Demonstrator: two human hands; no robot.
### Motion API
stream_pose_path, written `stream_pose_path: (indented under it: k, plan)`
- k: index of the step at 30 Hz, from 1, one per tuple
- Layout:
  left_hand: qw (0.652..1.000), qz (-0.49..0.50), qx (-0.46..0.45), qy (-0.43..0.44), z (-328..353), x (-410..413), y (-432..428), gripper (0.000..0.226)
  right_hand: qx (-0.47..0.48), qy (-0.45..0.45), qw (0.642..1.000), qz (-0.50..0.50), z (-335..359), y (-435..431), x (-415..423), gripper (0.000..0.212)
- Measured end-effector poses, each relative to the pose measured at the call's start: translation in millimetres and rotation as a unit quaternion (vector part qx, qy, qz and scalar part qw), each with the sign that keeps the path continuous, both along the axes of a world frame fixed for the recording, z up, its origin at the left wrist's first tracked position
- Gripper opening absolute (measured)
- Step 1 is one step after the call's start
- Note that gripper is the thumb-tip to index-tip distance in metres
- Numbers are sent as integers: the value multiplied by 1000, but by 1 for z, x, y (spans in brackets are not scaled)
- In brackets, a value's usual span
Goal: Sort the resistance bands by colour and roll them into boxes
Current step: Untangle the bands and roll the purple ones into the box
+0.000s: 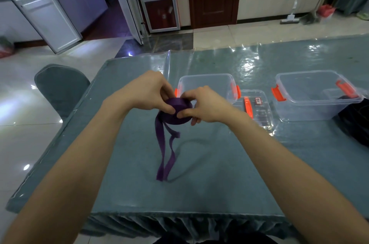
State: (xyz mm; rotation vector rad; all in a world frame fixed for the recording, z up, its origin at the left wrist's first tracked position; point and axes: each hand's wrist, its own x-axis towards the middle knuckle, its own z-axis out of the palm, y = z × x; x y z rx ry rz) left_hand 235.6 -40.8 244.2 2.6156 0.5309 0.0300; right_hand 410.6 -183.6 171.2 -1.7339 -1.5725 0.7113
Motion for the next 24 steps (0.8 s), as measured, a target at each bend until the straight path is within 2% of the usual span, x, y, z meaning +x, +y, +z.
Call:
stream_pose_path:
  k: [3,5,7,12,16,17,19,20,22,24]
  plan:
    - [987,24,-121,-101,-7,-12,8,29,31,113,993,-18,-3,-2,6,29]
    - [958,50,-219,-181,-20,-24,11,43,55,208,976,-33,-5,-6,12,40]
    - [935,69,-273,-217,-33,-30,11,57,74,277,957,-44,-7,-10,16,48]
    - [901,89,-319,-279,-49,-26,5,56,113,399,909,-45,-20,-15,11,32]
    - [924,99,-272,-249,-39,-23,4,51,95,431,896,-38,-31,-17,1,35]
    - [935,94,-258,-225,-34,-24,6,48,78,415,906,-27,-31,-18,1,36]
    - [959,72,-219,-162,-25,-24,10,37,27,309,951,-18,-24,-20,4,46]
    - [971,62,-193,-127,-22,-22,11,32,-4,227,974,-23,-18,-20,5,59]
    - [989,38,-131,-58,-16,-13,10,25,-48,45,997,-37,-3,-15,4,91]
    - [997,13,-72,-11,-10,-4,9,22,-21,-164,985,-41,3,-7,-2,115]
